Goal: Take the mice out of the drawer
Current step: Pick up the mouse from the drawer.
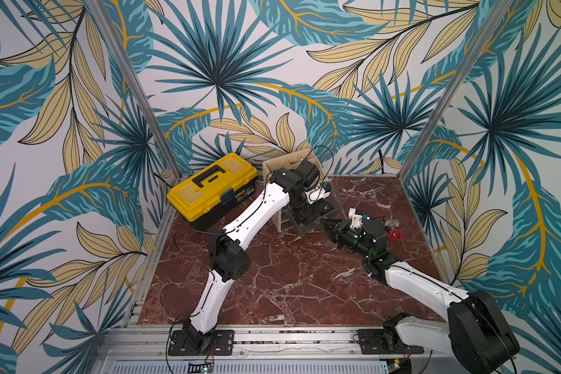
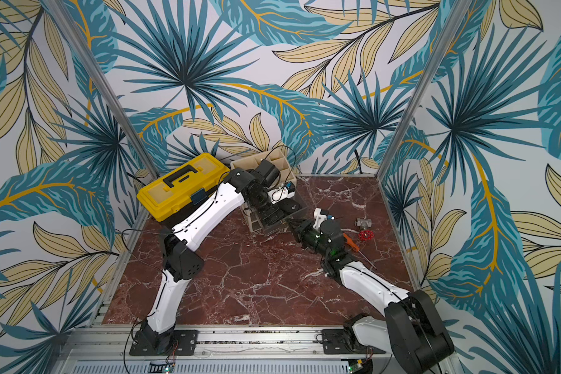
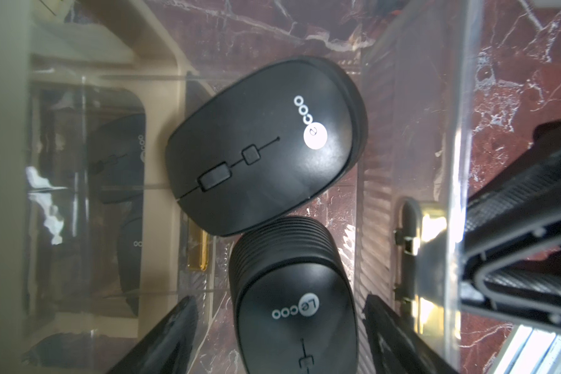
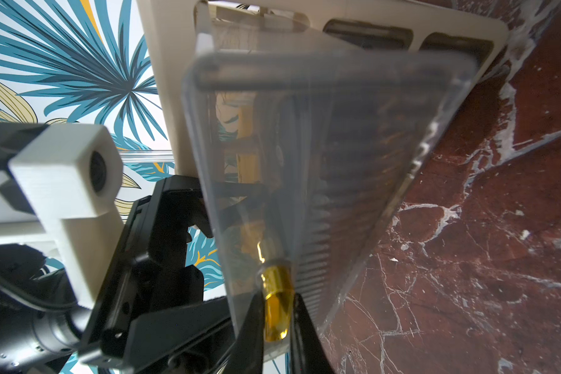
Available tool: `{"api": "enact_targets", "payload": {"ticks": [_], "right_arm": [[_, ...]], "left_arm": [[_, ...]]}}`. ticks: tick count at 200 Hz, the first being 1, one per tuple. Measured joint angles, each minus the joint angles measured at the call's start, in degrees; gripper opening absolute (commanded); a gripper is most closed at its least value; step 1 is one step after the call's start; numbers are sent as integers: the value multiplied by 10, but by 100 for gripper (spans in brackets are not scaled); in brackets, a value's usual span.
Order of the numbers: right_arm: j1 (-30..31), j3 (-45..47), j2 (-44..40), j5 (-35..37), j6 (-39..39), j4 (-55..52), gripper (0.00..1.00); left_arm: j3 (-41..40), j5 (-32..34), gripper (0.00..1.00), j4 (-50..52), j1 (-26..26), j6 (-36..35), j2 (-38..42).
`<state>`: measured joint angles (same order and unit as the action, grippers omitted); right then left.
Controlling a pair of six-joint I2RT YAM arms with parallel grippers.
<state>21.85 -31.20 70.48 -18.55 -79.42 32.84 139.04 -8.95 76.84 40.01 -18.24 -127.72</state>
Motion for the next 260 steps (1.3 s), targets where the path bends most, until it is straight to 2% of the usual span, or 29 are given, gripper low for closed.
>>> {"api": "enact_targets", "payload": {"ticks": [64, 119, 185, 260], "right_arm": [[0, -3, 0, -7, 2, -5, 6], [0, -12, 0, -12, 4, -21, 6], [0, -21, 2, -12, 6, -35, 6], [0, -23, 4, -12, 6, -37, 6]], "left_arm": [[0, -45, 86, 15, -16, -19, 3], [0, -45, 86, 16, -16, -19, 4], [-9, 0, 84, 9, -4, -19, 4], [-12, 44, 76, 0, 11, -17, 2]]}}
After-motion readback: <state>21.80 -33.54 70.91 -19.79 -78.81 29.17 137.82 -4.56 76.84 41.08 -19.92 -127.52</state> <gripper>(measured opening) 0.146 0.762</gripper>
